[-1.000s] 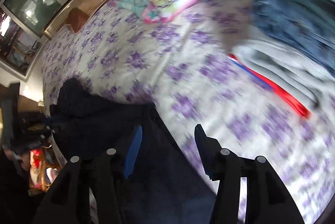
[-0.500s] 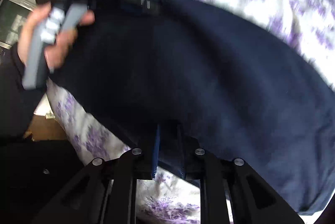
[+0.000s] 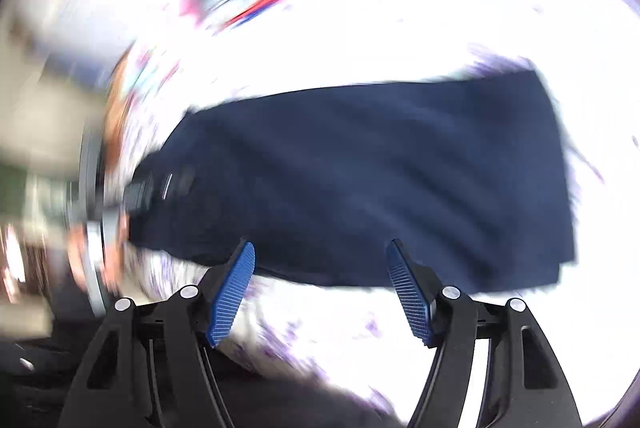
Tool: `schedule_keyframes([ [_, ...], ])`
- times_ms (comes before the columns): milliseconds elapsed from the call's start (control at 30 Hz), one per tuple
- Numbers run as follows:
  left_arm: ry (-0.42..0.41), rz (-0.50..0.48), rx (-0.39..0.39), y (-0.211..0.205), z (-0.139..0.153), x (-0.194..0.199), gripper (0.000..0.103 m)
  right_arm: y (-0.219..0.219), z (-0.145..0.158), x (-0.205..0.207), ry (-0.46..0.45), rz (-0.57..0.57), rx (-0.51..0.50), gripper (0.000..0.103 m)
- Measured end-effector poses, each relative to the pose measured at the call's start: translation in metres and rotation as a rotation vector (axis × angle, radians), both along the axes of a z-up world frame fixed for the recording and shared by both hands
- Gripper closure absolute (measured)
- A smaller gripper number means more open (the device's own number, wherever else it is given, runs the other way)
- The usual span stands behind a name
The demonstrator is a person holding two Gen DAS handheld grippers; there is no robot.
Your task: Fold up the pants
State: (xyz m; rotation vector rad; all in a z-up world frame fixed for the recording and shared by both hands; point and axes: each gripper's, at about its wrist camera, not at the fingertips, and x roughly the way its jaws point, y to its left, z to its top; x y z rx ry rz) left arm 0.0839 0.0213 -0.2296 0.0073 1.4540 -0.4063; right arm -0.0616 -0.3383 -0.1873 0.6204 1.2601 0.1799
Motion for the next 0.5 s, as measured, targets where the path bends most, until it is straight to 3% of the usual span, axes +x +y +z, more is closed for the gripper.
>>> schedule_keyframes([
  [67,0.050,0.031,0.056,0.014,-0.027,-0.028,0.068,-0.040,-0.010,-0.027,0.065,-0.125,0.042,0.034],
  [133,0.042,0.081,0.015,0.036,-0.036,-0.045,0.074,-0.067,-0.022,-0.050,0.109,-0.230,0.083,0.034],
  [200,0.053,0.132,0.012,0.054,-0.037,-0.049,0.101,-0.080,-0.038,-0.061,0.123,-0.311,0.134,0.034],
  [300,0.092,0.169,-0.030,0.068,-0.043,-0.046,0.101,-0.088,-0.062,-0.059,0.106,-0.365,0.216,0.034],
  [400,0.071,0.137,0.014,0.060,-0.041,-0.049,0.101,-0.087,-0.085,-0.047,0.128,-0.375,0.237,0.034],
  [500,0.059,0.120,0.047,0.051,-0.040,-0.050,0.101,-0.088,-0.083,-0.034,0.076,-0.391,0.251,0.033],
])
